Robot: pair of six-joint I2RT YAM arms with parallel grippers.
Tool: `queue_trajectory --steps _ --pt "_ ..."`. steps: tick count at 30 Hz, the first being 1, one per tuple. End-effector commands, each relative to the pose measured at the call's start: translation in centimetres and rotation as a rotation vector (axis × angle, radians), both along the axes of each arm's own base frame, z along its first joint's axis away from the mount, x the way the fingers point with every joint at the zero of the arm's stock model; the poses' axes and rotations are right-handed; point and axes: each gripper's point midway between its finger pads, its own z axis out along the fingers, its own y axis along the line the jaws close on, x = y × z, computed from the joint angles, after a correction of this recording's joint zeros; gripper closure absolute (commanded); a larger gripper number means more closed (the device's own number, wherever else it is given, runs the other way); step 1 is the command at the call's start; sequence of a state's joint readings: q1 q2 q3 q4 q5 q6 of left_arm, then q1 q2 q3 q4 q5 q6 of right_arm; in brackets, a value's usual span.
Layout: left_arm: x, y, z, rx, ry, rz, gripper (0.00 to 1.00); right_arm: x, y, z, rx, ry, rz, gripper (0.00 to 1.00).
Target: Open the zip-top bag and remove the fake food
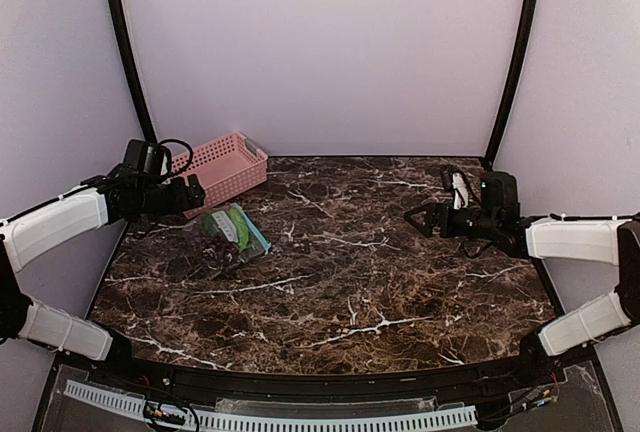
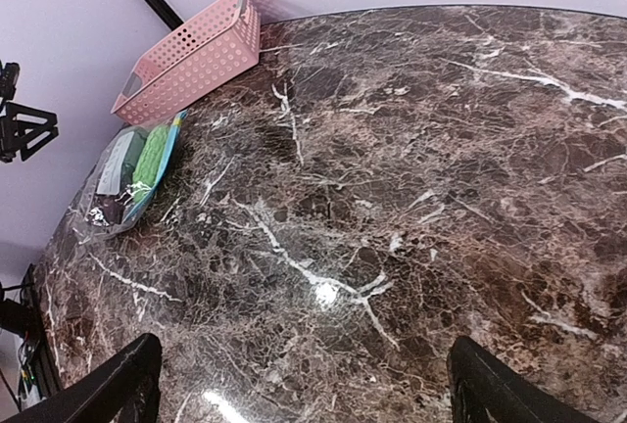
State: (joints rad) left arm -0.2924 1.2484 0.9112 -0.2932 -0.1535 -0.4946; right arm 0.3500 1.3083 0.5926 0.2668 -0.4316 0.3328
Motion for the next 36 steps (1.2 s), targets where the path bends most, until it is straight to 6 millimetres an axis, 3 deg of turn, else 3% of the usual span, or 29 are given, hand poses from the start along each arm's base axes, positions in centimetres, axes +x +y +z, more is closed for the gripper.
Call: queue_trajectory --steps 1,4,7,10,17,26,30,36 --pt "0.1 -1.3 0.4 0.008 0.010 -0.108 0.01 0.2 2.2 1.1 0.074 -0.007 0.114 0.01" --pt "-0.3 -3.2 -0.2 0.012 0.030 -0.215 0.01 0.2 3.2 0.6 0.071 0.022 0.143 0.01" --pt "-1.0 -4.9 -0.1 0.188 0.007 -0.309 0.01 0.3 3.6 0.7 0.071 0.016 0.153 0.01" --pt "-1.8 -8.2 -0.4 0.293 0.014 -0.423 0.01 0.4 3.8 0.7 0.076 0.019 0.160 0.01" --pt "-3.3 -12.5 -3.8 0.473 0.161 -0.625 0.01 0.3 3.7 0.6 0.077 0.022 0.153 0.01" --pt "-4.6 -17.7 -6.2 0.567 0.222 -0.757 0.13 0.1 3.6 0.1 0.067 0.021 0.157 0.01" --pt "-4.1 -18.1 -8.8 0.674 0.296 -0.742 0.17 0.1 3.5 0.1 0.062 0.017 0.156 0.01" --pt "-2.7 -17.6 -10.3 0.778 0.344 -0.681 0.22 -0.2 3.4 -0.1 0.053 0.016 0.155 0.01"
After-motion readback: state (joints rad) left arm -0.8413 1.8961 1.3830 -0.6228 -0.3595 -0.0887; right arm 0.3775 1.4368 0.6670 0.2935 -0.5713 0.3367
